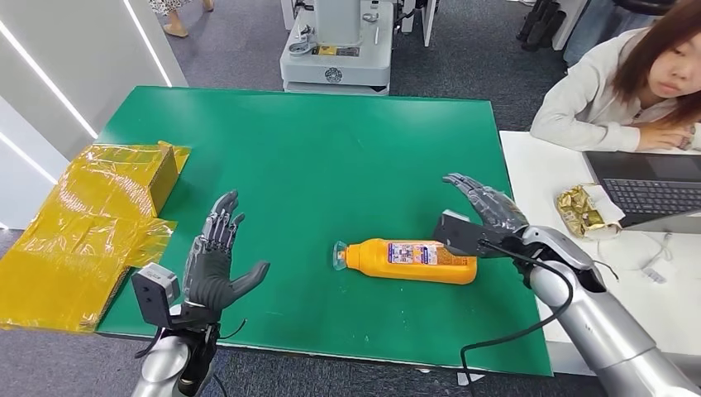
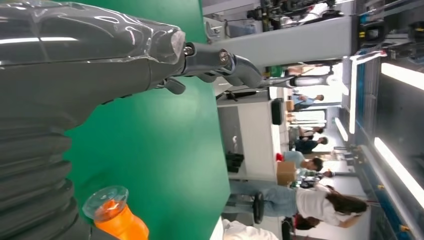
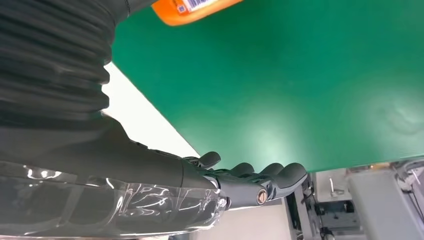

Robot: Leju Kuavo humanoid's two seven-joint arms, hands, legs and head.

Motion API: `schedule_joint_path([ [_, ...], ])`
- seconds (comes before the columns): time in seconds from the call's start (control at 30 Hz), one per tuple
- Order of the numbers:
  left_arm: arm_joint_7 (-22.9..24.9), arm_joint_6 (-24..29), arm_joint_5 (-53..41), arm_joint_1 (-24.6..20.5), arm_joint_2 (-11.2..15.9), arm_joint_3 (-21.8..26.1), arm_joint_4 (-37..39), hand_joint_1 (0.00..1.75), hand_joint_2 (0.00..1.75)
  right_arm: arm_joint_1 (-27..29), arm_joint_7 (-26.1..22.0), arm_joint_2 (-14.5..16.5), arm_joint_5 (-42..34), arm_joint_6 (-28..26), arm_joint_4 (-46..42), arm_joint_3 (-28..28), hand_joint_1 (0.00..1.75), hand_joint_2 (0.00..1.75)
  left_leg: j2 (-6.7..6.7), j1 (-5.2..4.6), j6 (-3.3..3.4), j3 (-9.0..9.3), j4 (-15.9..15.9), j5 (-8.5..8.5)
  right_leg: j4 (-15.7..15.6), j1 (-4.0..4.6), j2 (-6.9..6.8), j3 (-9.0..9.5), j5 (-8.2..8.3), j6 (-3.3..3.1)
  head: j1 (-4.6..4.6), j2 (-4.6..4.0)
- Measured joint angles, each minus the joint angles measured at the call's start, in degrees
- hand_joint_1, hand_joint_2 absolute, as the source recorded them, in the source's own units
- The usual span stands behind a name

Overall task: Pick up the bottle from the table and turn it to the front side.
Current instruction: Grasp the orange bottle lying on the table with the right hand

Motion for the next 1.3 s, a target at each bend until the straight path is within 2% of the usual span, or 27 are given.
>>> schedule_joint_path([
  [0.57,1.2,-0.9,-0.2,0.0,0.1,0.0,0.0,0.00,1.75,-4.4,2.5,-1.4,0.5,6.9,1.5,4.8,0.00,1.75,0.00,0.00,0.00,0.00,0.0,0.00,0.0,0.00,0.00,0.00,0.00,0.00,0.00,0.00],
  [1.0,2.8,-1.9,0.6,-1.7,0.0,0.0,0.0,0.00,1.75,-11.0,2.2,-1.3,-1.5,13.8,6.3,9.9,0.00,1.75,-0.01,0.00,0.00,-0.01,0.0,0.00,0.0,0.00,-0.01,0.00,0.01,0.00,0.01,0.00],
  [1.3,3.2,-2.6,0.9,-3.0,-0.1,0.0,0.0,0.00,1.75,-13.2,2.1,-0.9,-2.2,14.5,9.2,12.7,0.00,1.75,-0.01,0.00,0.00,-0.01,0.0,0.00,0.0,0.00,-0.02,0.00,0.01,0.00,0.01,0.00],
])
